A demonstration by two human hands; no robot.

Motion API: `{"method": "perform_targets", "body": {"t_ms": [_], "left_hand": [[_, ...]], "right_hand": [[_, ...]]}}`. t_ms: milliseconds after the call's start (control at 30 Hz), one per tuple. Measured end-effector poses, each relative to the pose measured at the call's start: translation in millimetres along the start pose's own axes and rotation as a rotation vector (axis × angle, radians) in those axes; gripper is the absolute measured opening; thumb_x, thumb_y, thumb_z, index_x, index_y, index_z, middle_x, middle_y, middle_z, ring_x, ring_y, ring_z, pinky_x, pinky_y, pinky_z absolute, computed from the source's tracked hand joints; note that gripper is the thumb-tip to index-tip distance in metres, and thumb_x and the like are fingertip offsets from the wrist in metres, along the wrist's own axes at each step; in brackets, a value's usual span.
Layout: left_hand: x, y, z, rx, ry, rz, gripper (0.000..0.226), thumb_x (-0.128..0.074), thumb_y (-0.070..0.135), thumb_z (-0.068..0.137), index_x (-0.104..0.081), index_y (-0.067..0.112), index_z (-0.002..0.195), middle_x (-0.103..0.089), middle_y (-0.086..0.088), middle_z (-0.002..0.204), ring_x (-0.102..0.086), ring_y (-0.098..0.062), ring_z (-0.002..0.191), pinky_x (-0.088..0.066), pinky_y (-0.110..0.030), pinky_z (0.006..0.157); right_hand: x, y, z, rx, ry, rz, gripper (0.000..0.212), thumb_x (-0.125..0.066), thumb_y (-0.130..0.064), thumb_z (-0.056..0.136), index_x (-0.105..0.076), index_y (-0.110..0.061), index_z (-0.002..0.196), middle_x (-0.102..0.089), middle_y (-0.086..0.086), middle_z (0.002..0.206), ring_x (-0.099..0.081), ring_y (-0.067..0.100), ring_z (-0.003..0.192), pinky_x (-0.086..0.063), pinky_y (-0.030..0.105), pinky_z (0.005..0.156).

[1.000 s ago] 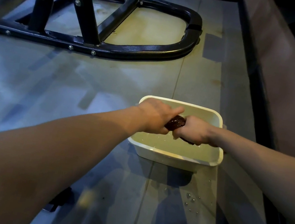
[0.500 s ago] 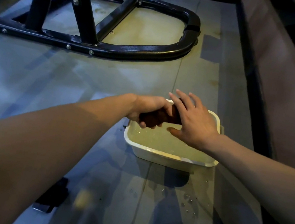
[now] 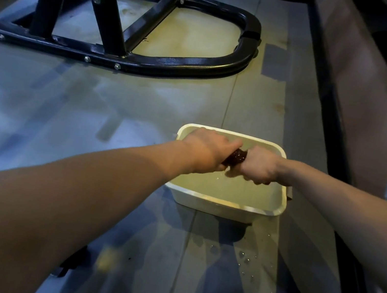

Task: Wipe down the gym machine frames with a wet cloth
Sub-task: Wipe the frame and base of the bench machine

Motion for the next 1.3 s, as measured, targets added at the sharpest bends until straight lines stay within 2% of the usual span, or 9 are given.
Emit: {"method": "perform_targets", "body": {"t_ms": [133,267,333,467,567,700,867,1067,1300], "left_hand": [[-4.8,-2.5,-5.9,-0.156,0.062,0.038,0.057,-0.053,0.047,0.102,-0.026,0.029,0.148,-0.056,-0.002,0.122,-0.047,-0.016,0.087,-0.044,-0.030,0.068],[-7.5,-9.4,-7.1,-0.131,0.071,-0.034,0.050,-0.056,0.043,0.101,-0.035,0.034,0.146,-0.058,0.004,0.119,-0.056,-0.016,0.095,-0.053,-0.033,0.078],[-13.0,-21.3,-4.4,0.118,-0.016,-0.306,0.042,-0.061,0.042,0.098,-0.048,0.036,0.138,-0.063,0.007,0.107,-0.064,-0.018,0.094,-0.057,-0.036,0.077],[-30.3,-38.7,-6.1,0.476,-0.241,-1.041,0.026,-0.060,0.037,0.101,-0.057,0.023,0.122,-0.068,-0.012,0.093,-0.065,-0.021,0.060,-0.045,-0.027,0.043],[-28.7,-33.3,-14.6,0.469,-0.417,-1.429,0.036,-0.054,0.039,0.104,-0.054,0.015,0.131,-0.066,-0.012,0.097,-0.059,-0.016,0.058,-0.035,-0.021,0.040],[-21.9,-22.2,-18.0,0.415,-0.527,-1.627,0.044,-0.058,0.041,0.101,-0.056,0.006,0.127,-0.068,-0.010,0.092,-0.054,-0.015,0.057,-0.033,-0.019,0.038],[-12.7,-23.3,-10.1,0.333,-0.535,-1.334,0.038,-0.069,0.034,0.096,-0.054,0.017,0.128,-0.066,-0.008,0.095,-0.060,-0.014,0.061,-0.043,-0.022,0.045],[-9.5,-2.4,1.0,0.166,-0.207,-0.333,0.032,-0.069,0.027,0.093,-0.055,0.025,0.121,-0.065,0.001,0.101,-0.067,-0.022,0.089,-0.053,-0.034,0.066],[16.0,-6.7,1.6,-0.137,0.074,0.177,0.043,-0.052,0.038,0.104,-0.033,0.023,0.139,-0.060,-0.003,0.114,-0.057,-0.020,0.081,-0.047,-0.033,0.065]], "right_hand": [[-1.0,-1.9,-4.3,-0.020,-0.218,0.223,0.027,-0.073,-0.029,0.095,-0.067,-0.011,0.115,-0.057,0.004,0.084,-0.047,0.011,0.062,-0.042,0.024,0.054],[-5.1,-5.0,4.3,0.052,-0.080,0.197,0.030,-0.074,-0.025,0.095,-0.065,-0.012,0.120,-0.068,0.014,0.101,-0.062,0.019,0.080,-0.056,0.030,0.068],[2.5,-6.3,8.4,0.114,0.113,0.071,0.056,-0.080,-0.030,0.090,-0.053,-0.017,0.138,-0.067,0.011,0.118,-0.066,0.021,0.099,-0.060,0.035,0.082],[27.2,-13.9,-8.6,0.343,0.461,-0.297,0.092,-0.078,-0.048,0.087,-0.025,-0.029,0.160,-0.037,0.001,0.155,-0.041,0.023,0.140,-0.046,0.042,0.112],[21.1,-21.4,-19.1,0.470,0.501,-0.498,0.090,-0.073,-0.056,0.088,-0.025,-0.028,0.160,-0.030,-0.005,0.163,-0.028,0.022,0.148,-0.043,0.042,0.112],[16.5,-28.2,-19.7,0.509,0.583,-0.487,0.063,-0.071,-0.042,0.094,-0.045,-0.019,0.147,-0.051,0.002,0.148,-0.048,0.025,0.134,-0.051,0.040,0.101],[18.0,-21.3,-14.7,0.454,0.472,-0.389,0.033,-0.066,-0.024,0.100,-0.049,-0.021,0.128,-0.062,-0.001,0.115,-0.064,0.018,0.097,-0.058,0.036,0.083],[8.8,-10.5,-8.7,0.194,0.371,-0.465,0.017,-0.064,-0.045,0.096,-0.061,-0.028,0.094,-0.068,-0.005,0.086,-0.064,0.015,0.076,-0.061,0.038,0.073],[5.8,-12.9,-2.2,0.035,-0.025,0.165,0.018,-0.076,-0.027,0.091,-0.068,-0.012,0.097,-0.061,0.003,0.079,-0.052,0.016,0.064,-0.046,0.030,0.055]]}}
Point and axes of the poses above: each hand's wrist, its own z-axis towards the middle knuckle, its own x-axis out of the back of the hand, y = z × x, the point moved 6 cm from there along z, towards the middle knuckle
